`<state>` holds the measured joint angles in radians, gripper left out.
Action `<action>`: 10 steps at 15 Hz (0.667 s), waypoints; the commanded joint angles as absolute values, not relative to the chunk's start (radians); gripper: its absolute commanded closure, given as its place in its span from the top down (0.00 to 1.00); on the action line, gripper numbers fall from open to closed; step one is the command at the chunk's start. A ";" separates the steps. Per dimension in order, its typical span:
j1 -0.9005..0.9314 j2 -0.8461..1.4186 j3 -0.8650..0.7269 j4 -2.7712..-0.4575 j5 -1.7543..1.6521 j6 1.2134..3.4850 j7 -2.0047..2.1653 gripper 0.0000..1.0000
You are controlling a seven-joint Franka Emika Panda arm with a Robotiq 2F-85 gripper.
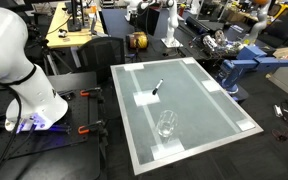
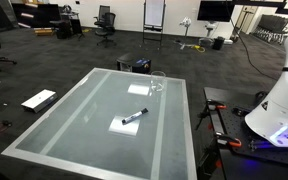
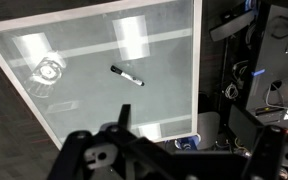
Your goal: Pick up the marker from the table and put it in the glass
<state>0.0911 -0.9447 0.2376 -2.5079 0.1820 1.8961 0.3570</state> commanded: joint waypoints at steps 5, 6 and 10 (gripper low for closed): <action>0.084 -0.902 0.219 -2.512 0.168 1.927 0.292 1.00; 0.083 -0.893 0.213 -2.515 0.156 1.932 0.267 1.00; 0.077 -0.848 0.182 -2.545 0.078 2.011 0.160 1.00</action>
<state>0.0839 -0.8891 0.2050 -2.5195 0.1212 1.9341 0.2360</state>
